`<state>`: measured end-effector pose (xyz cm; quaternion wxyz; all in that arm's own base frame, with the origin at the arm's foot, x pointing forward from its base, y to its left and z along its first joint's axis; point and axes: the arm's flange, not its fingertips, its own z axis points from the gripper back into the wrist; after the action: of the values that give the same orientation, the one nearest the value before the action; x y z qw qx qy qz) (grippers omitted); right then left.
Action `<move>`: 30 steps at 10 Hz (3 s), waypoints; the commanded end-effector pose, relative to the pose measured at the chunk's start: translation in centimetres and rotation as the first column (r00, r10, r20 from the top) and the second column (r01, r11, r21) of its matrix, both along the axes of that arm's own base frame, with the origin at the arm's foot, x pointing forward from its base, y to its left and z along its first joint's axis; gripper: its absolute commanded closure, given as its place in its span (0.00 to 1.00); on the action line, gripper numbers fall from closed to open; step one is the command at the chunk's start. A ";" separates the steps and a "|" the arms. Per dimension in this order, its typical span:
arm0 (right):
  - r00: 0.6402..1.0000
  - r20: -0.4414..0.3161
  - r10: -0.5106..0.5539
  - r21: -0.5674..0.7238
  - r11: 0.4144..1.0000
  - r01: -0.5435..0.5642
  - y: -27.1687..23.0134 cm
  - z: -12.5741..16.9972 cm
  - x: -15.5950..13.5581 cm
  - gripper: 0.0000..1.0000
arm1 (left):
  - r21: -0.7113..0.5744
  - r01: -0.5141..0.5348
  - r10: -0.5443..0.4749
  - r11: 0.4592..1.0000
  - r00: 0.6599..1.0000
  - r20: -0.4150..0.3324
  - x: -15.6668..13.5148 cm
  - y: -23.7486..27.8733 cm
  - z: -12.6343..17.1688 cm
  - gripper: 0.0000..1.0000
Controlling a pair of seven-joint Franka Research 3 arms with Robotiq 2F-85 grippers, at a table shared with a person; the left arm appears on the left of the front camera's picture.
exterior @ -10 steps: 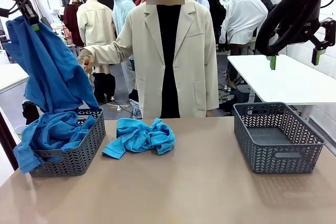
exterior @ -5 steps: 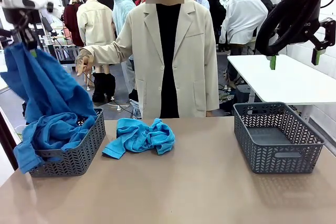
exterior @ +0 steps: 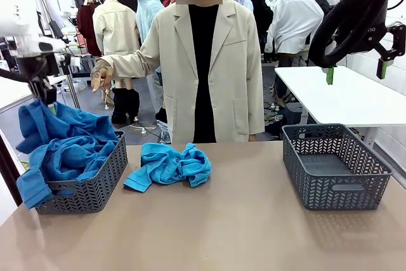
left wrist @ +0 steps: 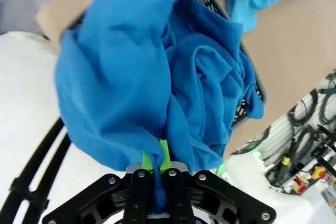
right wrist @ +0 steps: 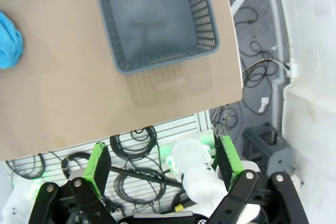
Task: Sort the tops and bottoms.
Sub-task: Sort the clothes according to human instructions, then lift clothes from the center of the table with your right hand.
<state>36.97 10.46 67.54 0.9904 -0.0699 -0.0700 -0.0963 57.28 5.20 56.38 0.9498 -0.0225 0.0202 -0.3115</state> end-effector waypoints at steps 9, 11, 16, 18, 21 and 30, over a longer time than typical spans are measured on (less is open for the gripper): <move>1.000 -0.013 0.011 0.026 1.000 -0.011 0.1 0.2 0.0 0.00 | 0.046 -0.005 0.002 0.999 0.997 0.073 -5.0 -1.0 6.3 0.00; 1.000 -0.013 0.011 0.026 1.000 -0.011 0.1 0.2 0.0 0.00 | 0.073 -0.028 0.017 0.997 0.990 0.141 -6.3 -1.0 9.4 0.00; 1.000 -0.013 0.011 0.026 1.000 -0.011 0.1 0.2 0.0 0.00 | 0.065 -0.022 0.010 0.998 0.984 0.179 -7.1 -0.5 12.0 0.00; 1.000 -0.013 0.011 0.026 1.000 -0.011 0.1 0.2 0.0 0.00 | 0.065 -0.022 0.010 0.998 0.984 0.179 -7.1 -0.5 12.0 0.00; 1.000 -0.013 0.011 0.026 1.000 -0.011 0.1 0.2 0.0 0.00 | 0.065 -0.022 0.010 0.998 0.984 0.179 -7.1 -0.5 12.0 0.00; 0.845 -0.006 0.535 0.315 0.803 -0.506 18.0 -5.2 7.9 0.00 | 0.008 -0.386 0.346 0.922 0.836 0.425 -18.0 8.7 16.2 0.00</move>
<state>43.73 28.21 62.50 0.9844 0.0963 -0.0584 0.1355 41.72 13.88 74.70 0.9710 0.0789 -0.1529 -0.1659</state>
